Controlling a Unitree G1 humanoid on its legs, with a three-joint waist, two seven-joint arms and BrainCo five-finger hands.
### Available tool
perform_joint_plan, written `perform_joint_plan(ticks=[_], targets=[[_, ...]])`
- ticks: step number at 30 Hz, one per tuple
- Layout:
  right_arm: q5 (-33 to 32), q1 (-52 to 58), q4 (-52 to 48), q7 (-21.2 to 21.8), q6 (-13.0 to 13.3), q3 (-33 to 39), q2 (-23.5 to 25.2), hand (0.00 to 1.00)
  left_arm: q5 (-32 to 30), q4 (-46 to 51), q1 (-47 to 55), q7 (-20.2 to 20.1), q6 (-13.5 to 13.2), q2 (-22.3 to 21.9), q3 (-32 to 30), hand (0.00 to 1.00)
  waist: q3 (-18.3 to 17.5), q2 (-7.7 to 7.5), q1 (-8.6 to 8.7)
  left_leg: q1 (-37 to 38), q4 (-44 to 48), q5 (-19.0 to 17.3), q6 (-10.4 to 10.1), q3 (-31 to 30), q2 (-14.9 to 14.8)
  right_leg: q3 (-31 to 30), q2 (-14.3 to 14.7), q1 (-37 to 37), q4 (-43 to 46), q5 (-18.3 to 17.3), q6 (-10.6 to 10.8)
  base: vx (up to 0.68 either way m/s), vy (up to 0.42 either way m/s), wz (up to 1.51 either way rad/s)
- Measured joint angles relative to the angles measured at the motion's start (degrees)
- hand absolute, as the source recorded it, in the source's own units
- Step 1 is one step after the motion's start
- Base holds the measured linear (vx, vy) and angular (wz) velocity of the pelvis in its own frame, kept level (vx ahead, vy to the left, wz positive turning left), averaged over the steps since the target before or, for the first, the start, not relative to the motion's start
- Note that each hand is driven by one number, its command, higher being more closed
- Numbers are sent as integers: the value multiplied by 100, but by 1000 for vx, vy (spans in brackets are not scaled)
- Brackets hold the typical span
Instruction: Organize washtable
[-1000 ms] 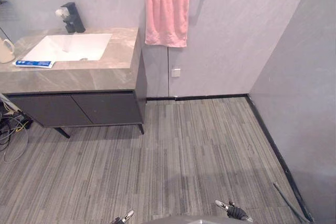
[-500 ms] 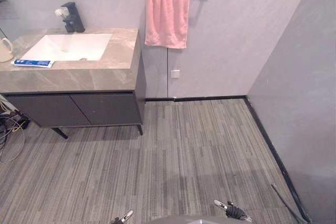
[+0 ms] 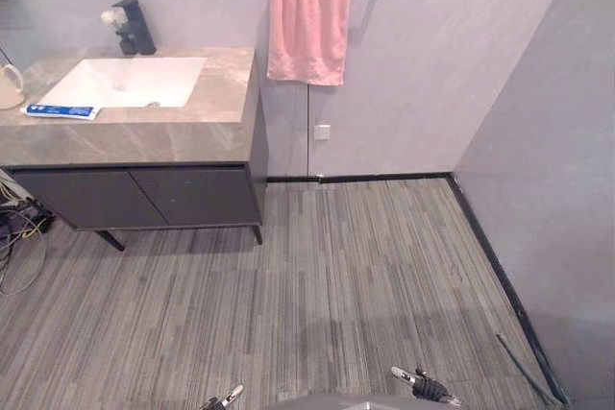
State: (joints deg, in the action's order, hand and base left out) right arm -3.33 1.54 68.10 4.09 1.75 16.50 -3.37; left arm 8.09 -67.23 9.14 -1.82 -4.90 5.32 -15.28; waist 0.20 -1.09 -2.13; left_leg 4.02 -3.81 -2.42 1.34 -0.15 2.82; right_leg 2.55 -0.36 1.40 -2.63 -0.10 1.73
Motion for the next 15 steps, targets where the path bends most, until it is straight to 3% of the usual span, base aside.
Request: perform_joint_plan(ticks=[2, 5, 8, 9, 10, 11, 13, 15], targets=[[-1, -37, 0, 33, 0, -60, -1, 0, 0, 0, -7, 0, 1, 26, 18, 0, -9, -29, -2, -127, 114, -43, 52, 34, 9, -32, -2, -101, 15, 3, 8, 77, 1, -12], [-13, -203, 0, 33, -3, -66, -19, 0, 8, 9, -83, 1, 1, 48, 129, 0, 157, -3, 7, -463, 833, -441, 132, 36, 31, -13, -38, -315, 550, -237, 104, 63, 32, -1], [-332, -217, -89, 11, 8, -61, -21, 0, 12, 56, -219, 12, 1, 23, 173, 0, 423, 45, 0, -541, 1441, -936, 271, -76, 99, 163, -214, -855, 2359, -850, 328, 11, 101, 27], [-536, -176, -260, -15, 8, -69, -24, 0, 15, 153, -223, 8, 3, 23, 169, 0, 496, 57, -16, -509, 1648, -1120, 267, -108, 136, 169, -327, -1459, 3694, -923, 228, -1, 99, 21], [-737, -100, -496, -26, 34, -71, 16, 0, 14, 235, -201, 7, 1, 57, 149, 0, 564, -36, -12, -391, 1807, -1271, 303, -97, 193, 228, -522, -1950, 4880, -983, 138, 31, 77, 17], [-821, -75, -550, -25, 47, -69, 16, 0, 8, 247, -201, 8, 4, 55, 108, 0, 593, -49, -12, -304, 1855, -1340, 306, -83, 192, 308, -611, -2096, 5237, -999, 149, 113, 41, -2], [-944, -47, -553, -23, 63, 8, 10, 0, -12, 251, -200, 11, 23, 16, -28, 0, 590, -57, -4, -60, 1797, -1528, 335, -14, 146, 673, -807, -2417, 5353, -1063, 48, 135, 12, -28], [-966, -73, -483, -18, 50, 326, 43, 0, -51, 296, -286, 9, 28, -17, -66, 0, 585, -42, 28, 287, 1417, -1599, 258, 74, -10, 1380, -804, -2513, 3844, -1000, 46, 270, -76, -34]])
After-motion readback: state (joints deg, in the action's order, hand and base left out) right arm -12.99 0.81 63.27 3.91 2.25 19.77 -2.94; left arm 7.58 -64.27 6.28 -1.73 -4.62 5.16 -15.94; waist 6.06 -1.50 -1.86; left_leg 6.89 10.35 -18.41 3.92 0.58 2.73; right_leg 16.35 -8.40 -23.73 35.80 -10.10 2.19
